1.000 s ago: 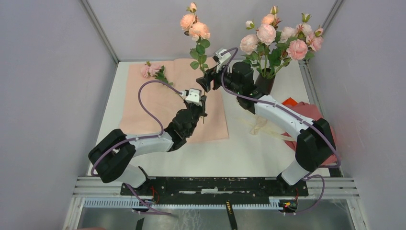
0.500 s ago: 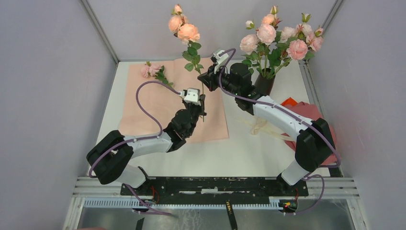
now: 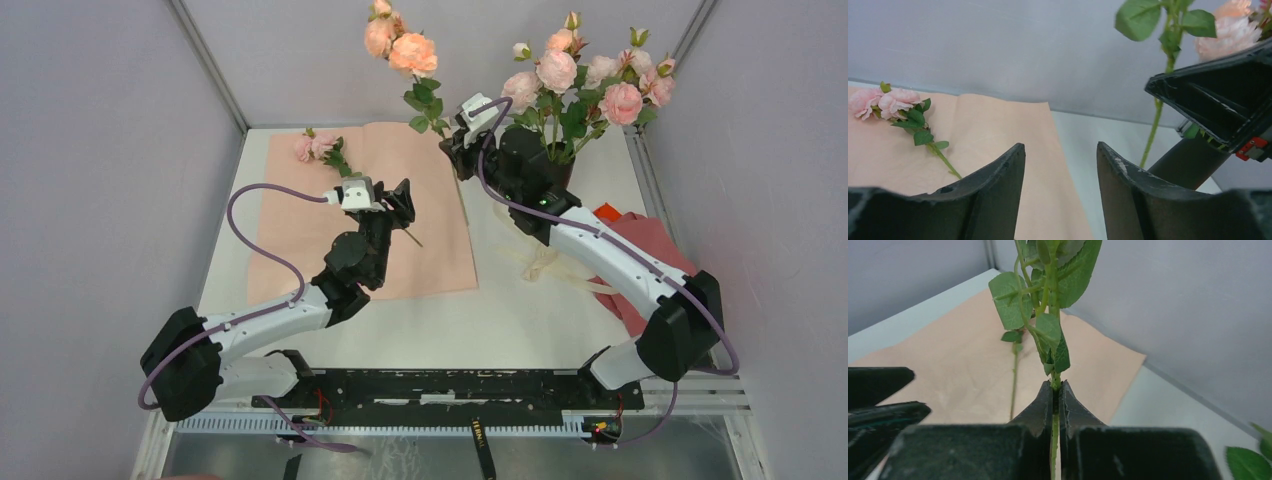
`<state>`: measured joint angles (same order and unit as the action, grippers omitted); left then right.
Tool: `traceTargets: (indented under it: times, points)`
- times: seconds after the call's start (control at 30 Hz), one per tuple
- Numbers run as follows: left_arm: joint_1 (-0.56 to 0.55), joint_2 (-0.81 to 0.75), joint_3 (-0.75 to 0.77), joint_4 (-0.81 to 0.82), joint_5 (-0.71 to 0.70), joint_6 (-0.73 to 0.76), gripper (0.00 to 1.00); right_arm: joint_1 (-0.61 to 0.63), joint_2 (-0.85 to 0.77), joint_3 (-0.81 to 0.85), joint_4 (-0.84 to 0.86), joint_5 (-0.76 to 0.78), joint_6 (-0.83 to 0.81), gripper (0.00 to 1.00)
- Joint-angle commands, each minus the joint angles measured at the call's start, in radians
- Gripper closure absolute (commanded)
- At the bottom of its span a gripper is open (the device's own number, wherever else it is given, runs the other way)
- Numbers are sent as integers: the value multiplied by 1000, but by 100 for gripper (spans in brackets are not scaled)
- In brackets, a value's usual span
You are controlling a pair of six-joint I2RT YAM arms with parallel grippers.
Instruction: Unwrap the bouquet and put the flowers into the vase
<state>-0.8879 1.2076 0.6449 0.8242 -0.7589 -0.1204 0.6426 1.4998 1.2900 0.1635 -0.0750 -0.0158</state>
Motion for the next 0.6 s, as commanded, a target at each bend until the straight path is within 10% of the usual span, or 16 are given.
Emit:
traceTargets:
  times: [0.0, 0.23, 0.57]
  points:
    - [-2, -31, 22, -42, -70, -69, 36, -7, -114, 82, -36, 189, -146, 100]
    - [8, 147, 115, -158, -227, -163, 2, -68, -225, 97, -56, 266, -191, 100]
    - [255, 187, 174, -493, 62, -585, 0, -251, -293, 75, -18, 200, -205, 100]
